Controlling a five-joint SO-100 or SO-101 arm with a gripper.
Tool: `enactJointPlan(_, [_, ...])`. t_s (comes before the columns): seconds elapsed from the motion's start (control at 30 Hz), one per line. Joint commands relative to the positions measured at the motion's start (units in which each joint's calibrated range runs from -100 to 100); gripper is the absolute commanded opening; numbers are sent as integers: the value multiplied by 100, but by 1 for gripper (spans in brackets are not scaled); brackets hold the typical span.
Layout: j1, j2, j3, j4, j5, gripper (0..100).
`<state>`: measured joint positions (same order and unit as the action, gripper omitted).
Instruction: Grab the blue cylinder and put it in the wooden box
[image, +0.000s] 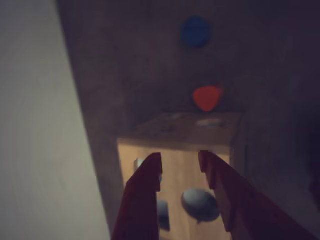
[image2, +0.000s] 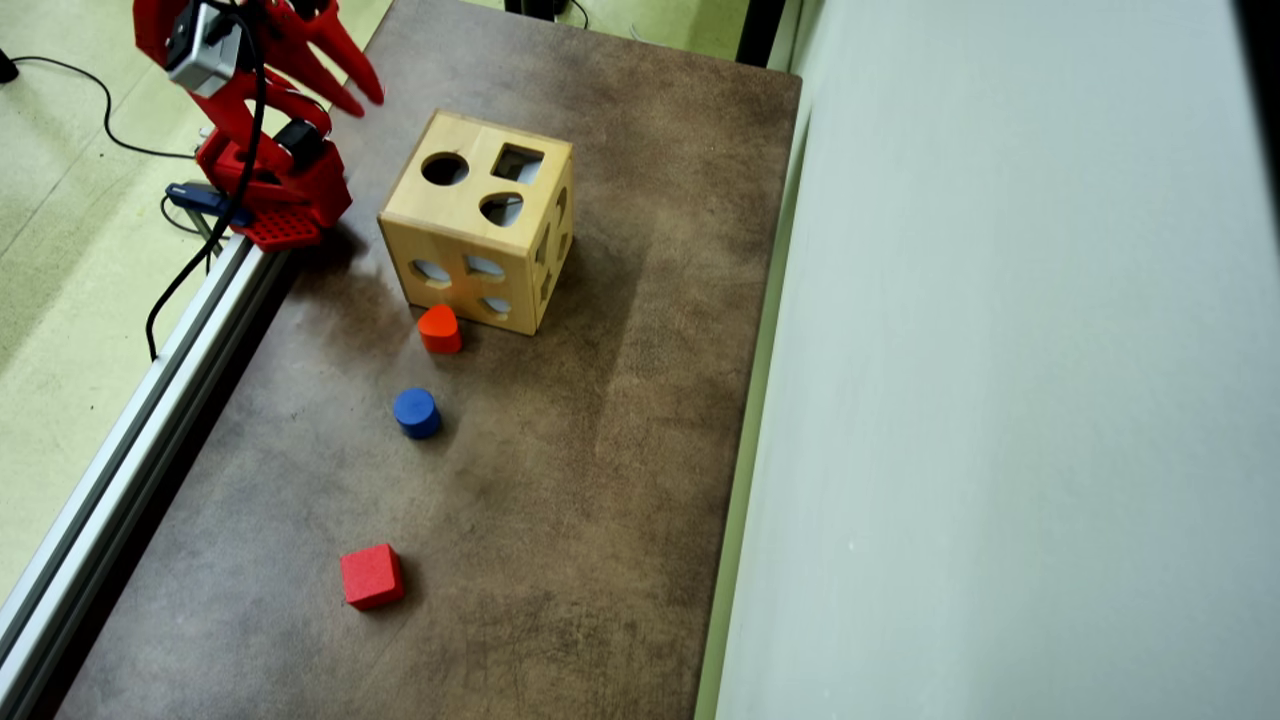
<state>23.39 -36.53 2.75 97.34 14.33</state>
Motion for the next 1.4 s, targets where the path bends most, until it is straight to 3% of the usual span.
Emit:
enactJointPlan(0.0, [878,1279,-204,-63,381,13])
enactJointPlan(0.17, [1398,2205,-669,-779,674,14])
enactJointPlan(0.47, [1450,3461,-982,-1607,747,27])
enactJointPlan(0.87, [1405,3614,-875,-1656,703,28])
enactJointPlan(1.37, [1234,5109,-973,-1664,752,28])
